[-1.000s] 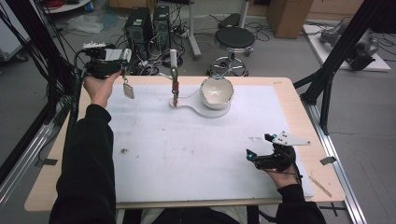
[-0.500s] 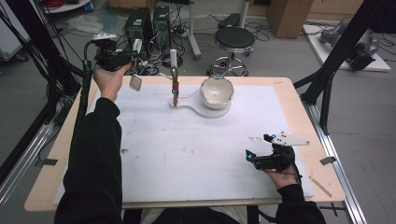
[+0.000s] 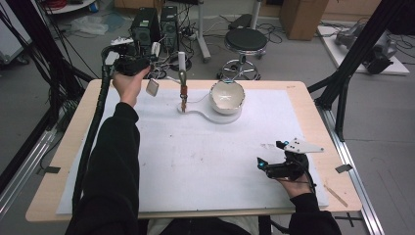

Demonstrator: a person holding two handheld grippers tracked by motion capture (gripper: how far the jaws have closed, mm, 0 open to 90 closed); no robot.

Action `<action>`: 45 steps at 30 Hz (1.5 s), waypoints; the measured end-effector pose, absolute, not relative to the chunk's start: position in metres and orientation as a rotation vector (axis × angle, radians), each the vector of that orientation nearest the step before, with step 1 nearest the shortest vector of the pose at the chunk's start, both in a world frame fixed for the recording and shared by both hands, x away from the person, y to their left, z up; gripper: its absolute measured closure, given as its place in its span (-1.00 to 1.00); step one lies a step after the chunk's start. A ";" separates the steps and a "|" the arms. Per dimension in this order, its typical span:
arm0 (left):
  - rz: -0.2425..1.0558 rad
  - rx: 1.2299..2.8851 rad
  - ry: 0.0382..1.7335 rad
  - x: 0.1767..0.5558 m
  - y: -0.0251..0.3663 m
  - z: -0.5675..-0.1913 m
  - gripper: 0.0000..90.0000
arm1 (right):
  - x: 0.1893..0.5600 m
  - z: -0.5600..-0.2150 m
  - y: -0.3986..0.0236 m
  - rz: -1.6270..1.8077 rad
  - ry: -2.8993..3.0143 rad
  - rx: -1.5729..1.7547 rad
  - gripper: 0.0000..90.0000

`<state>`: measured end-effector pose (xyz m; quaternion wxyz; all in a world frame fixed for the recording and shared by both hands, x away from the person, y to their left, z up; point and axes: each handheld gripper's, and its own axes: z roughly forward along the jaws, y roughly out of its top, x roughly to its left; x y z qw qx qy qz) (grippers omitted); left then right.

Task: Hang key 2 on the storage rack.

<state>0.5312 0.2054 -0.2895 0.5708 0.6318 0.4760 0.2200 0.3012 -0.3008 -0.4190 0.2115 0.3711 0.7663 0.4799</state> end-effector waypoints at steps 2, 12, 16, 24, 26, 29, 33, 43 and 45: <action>0.489 1.460 1.121 0.532 0.206 -0.290 0.67 | 0.302 -0.419 -0.301 1.331 2.128 1.029 -0.99; 0.522 1.469 1.101 0.534 0.191 -0.296 0.67 | 0.301 -0.420 -0.303 1.332 2.128 1.036 -0.99; 0.522 1.461 1.094 0.533 0.188 -0.296 0.67 | 0.301 -0.420 -0.303 1.331 2.128 1.038 -0.99; 0.502 1.447 1.075 0.531 0.181 -0.295 0.67 | 0.301 -0.420 -0.302 1.319 2.133 1.039 -0.99; 0.495 1.451 1.067 0.531 0.179 -0.295 0.67 | 0.301 -0.420 -0.302 1.319 2.131 1.036 -0.99; 0.492 1.465 1.053 0.530 0.175 -0.296 0.67 | 0.300 -0.420 -0.302 1.319 2.123 1.026 -0.99; 0.502 1.463 1.035 0.528 0.171 -0.296 0.67 | 0.300 -0.420 -0.302 1.314 2.124 1.020 -0.99; 0.488 1.475 1.008 0.525 0.164 -0.296 0.67 | 0.300 -0.420 -0.302 1.311 2.126 1.022 -0.99; 0.497 1.481 1.015 0.525 0.161 -0.297 0.67 | 0.299 -0.420 -0.301 1.311 2.127 1.022 -0.99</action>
